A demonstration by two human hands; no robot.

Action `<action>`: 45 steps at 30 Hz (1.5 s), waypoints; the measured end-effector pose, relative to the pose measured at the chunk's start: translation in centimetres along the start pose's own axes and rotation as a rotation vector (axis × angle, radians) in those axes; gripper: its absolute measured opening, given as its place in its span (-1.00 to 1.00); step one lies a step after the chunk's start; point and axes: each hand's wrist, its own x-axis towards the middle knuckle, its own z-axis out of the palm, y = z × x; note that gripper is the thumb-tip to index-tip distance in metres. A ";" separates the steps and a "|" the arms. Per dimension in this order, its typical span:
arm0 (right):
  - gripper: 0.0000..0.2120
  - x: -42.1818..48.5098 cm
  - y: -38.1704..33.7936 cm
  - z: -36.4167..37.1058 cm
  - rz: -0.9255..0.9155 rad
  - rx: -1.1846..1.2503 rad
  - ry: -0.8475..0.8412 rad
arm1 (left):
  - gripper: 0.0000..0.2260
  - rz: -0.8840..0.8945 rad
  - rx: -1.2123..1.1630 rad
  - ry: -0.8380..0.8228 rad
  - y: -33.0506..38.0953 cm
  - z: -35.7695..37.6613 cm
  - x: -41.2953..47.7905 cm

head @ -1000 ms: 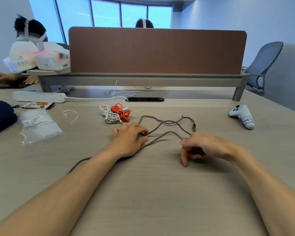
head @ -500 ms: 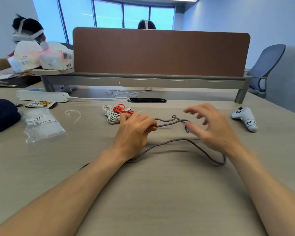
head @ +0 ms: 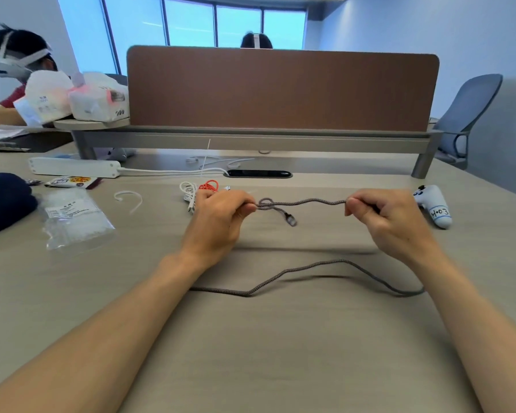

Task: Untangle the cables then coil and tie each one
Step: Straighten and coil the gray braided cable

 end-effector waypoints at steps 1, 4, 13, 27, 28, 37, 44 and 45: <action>-0.82 0.0 0.2 0.0 0.010 -0.020 0.008 | -0.78 0.009 0.007 -0.001 0.0 -0.1 0.1; -0.79 0.1 0.6 -0.2 0.055 -0.062 0.081 | -0.72 -0.025 0.014 0.007 -0.4 -0.7 0.5; -0.81 0.0 1.3 -1.2 0.096 -0.106 0.273 | -0.78 0.049 -0.023 0.143 0.3 -1.8 0.9; -0.84 -0.1 2.1 -1.2 0.187 -0.222 0.383 | -0.72 0.011 0.176 0.161 -0.2 -2.8 1.2; -0.84 -0.1 2.2 -1.1 0.199 -0.239 0.372 | -0.71 -0.013 0.210 0.134 -0.5 -2.8 1.0; -0.84 -0.1 2.5 0.0 0.319 -0.385 0.130 | -0.71 0.022 0.206 0.032 -0.1 -1.8 0.6; -0.66 -0.2 -2.6 4.2 -0.182 -0.208 -0.143 | -0.73 0.130 0.179 0.001 2.0 -0.3 0.5; -0.67 -0.2 -3.2 5.0 -0.224 -0.164 -0.208 | -0.74 0.150 0.173 -0.001 2.2 -0.2 0.4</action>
